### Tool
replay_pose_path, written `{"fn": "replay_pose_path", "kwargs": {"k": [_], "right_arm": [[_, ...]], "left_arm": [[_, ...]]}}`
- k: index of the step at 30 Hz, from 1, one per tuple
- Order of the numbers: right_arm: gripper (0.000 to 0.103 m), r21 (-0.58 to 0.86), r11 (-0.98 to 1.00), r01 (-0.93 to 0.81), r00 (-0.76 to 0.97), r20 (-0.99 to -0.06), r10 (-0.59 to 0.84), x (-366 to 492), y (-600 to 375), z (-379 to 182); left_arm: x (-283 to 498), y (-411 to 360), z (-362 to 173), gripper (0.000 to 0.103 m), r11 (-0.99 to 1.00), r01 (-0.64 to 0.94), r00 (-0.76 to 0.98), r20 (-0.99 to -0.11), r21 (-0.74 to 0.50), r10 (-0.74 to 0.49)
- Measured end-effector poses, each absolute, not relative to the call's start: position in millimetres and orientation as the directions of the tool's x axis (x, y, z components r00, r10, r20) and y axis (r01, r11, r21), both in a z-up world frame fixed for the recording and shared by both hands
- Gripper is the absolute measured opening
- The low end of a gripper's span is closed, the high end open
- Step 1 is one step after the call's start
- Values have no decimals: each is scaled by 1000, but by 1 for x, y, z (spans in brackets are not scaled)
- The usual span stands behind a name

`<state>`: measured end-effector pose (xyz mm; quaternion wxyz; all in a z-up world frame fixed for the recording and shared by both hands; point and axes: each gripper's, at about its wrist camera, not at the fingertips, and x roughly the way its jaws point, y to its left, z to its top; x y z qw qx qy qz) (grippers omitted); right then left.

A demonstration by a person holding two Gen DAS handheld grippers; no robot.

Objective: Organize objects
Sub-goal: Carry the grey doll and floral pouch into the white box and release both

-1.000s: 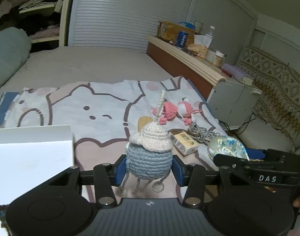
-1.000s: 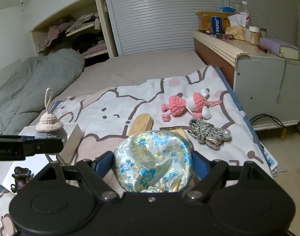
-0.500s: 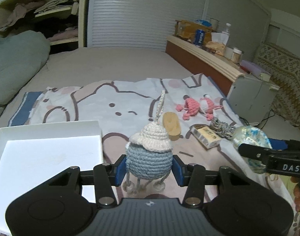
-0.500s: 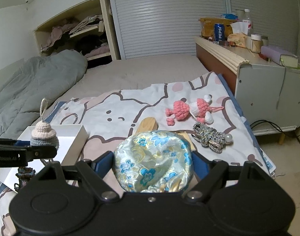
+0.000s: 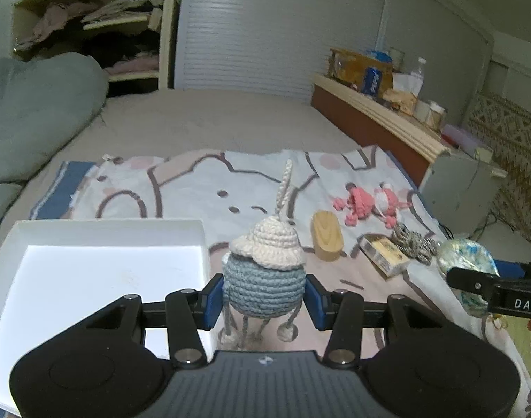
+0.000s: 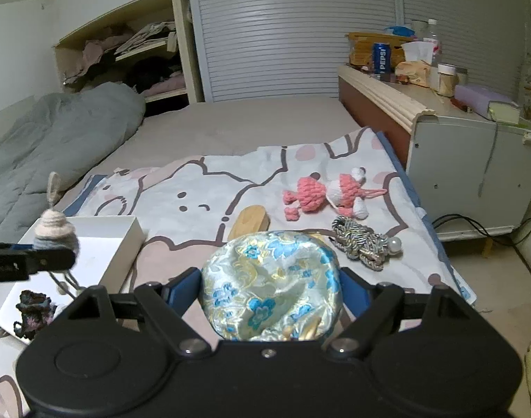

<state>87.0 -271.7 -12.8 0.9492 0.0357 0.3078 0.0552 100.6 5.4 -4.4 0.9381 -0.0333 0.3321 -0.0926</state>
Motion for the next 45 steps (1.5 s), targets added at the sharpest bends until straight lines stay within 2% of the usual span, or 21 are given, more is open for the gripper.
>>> {"fn": "replay_pose_path", "kwargs": {"k": [8, 18, 27, 38, 45], "right_arm": [[85, 103, 992, -71, 827, -550, 116, 103, -262, -3], [85, 77, 983, -168, 839, -513, 184, 135, -212, 8], [85, 136, 950, -282, 796, -519, 311, 170, -142, -2], [85, 134, 883, -450, 718, -533, 447, 206, -52, -32], [85, 101, 850, -518, 659, -586, 471, 221, -18, -67]], "left_arm": [[108, 47, 7, 49, 985, 73, 801, -579, -155, -151], [119, 94, 8, 49, 986, -21, 819, -568, -163, -77], [132, 141, -10, 49, 965, -123, 780, -624, -231, -50], [143, 188, -45, 49, 916, -253, 718, -695, -310, -37], [155, 202, -71, 49, 893, -301, 666, -744, -334, -54]]}}
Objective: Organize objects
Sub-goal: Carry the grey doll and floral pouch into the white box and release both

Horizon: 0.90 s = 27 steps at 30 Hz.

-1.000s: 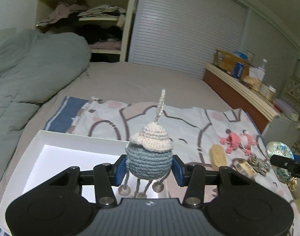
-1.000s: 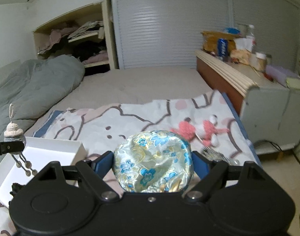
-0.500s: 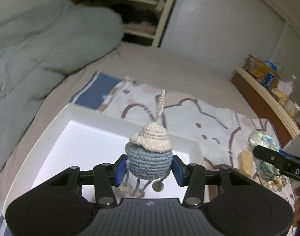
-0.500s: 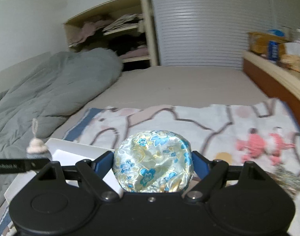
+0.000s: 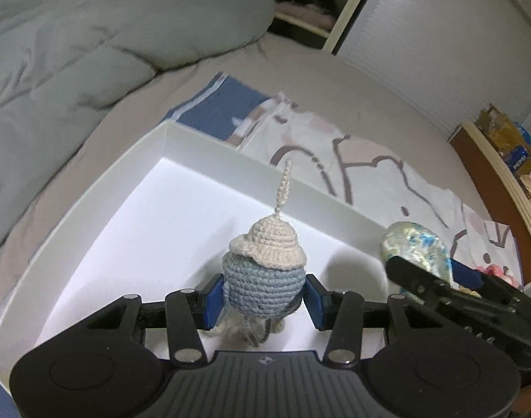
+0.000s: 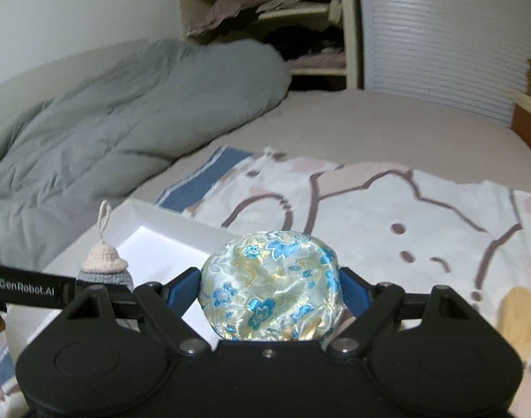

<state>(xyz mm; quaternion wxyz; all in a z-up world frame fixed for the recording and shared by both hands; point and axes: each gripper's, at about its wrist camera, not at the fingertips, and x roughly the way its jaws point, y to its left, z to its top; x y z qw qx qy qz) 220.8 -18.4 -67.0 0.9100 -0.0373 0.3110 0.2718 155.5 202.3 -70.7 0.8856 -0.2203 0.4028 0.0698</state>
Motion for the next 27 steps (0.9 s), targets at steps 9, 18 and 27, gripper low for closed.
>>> {"fn": "replay_pose_path", "kwargs": {"k": [9, 18, 27], "right_arm": [[97, 135, 853, -504, 656, -582, 480, 231, -19, -84], [97, 192, 881, -433, 667, -590, 456, 227, -52, -76], [97, 223, 891, -396, 648, -620, 443, 219, -78, -74]], "left_arm": [[167, 199, -96, 49, 886, -328, 609, -790, -327, -66], [172, 162, -104, 49, 907, -239, 577, -802, -345, -153], [163, 140, -87, 73, 946, -187, 597, -795, -265, -105]]}}
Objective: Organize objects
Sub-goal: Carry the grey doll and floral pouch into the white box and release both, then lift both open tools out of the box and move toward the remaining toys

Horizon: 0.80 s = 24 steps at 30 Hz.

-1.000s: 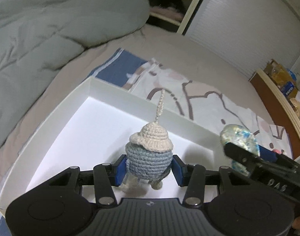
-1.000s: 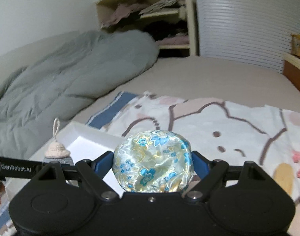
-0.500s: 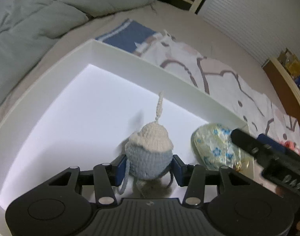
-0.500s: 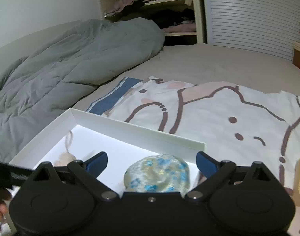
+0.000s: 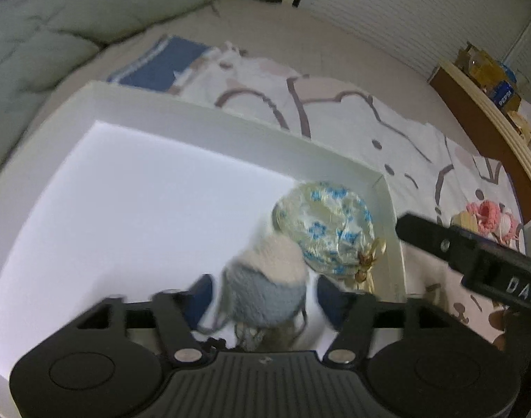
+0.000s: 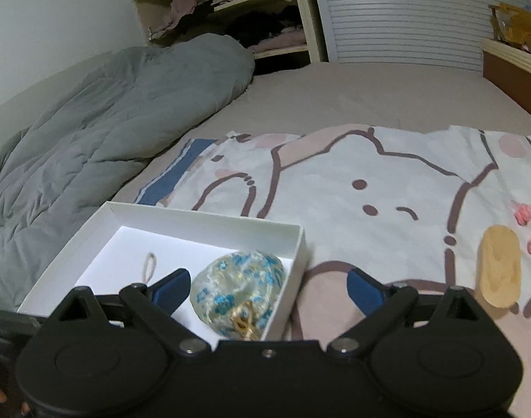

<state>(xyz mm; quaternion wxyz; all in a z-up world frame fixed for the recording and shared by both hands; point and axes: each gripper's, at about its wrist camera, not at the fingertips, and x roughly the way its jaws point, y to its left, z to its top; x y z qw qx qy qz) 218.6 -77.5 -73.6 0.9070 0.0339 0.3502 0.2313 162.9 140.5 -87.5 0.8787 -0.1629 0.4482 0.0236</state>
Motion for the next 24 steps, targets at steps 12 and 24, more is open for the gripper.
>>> {"fn": "replay_pose_path", "kwargs": {"k": [12, 24], "right_arm": [[97, 212, 895, -393, 640, -636, 432, 209, -83, -72], [97, 191, 898, -397, 646, -636, 422, 198, -84, -62]], "left_arm": [[155, 150, -73, 73, 951, -204, 625, -778, -232, -55], [143, 148, -57, 73, 965, -198, 641, -767, -174, -7]]}}
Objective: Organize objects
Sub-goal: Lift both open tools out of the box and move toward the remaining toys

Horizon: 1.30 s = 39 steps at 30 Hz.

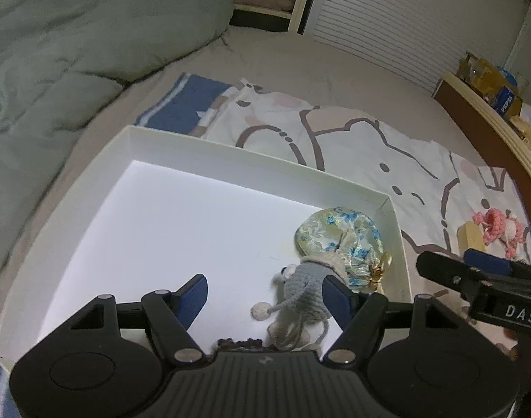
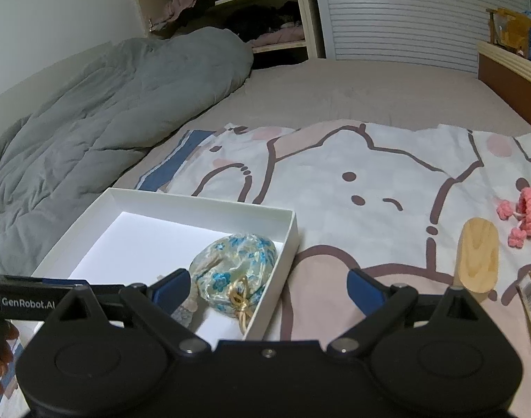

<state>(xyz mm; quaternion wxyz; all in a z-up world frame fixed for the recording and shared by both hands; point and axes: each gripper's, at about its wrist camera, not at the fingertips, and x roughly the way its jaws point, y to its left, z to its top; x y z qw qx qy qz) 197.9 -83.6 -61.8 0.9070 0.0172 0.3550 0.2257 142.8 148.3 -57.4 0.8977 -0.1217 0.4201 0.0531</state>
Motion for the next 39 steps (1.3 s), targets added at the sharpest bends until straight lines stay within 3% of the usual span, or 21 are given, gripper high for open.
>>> {"fn": "replay_pose_path", "kwargs": {"k": [16, 39], "right_arm": [[99, 132, 923, -361, 697, -620, 361, 178, -111, -33], [103, 79, 943, -322, 732, -611, 301, 155, -153, -11]], "left_arm": [[119, 137, -24, 102, 979, -178, 707, -705, -99, 57], [111, 122, -7, 103, 987, -146, 757, -649, -65, 69]]}}
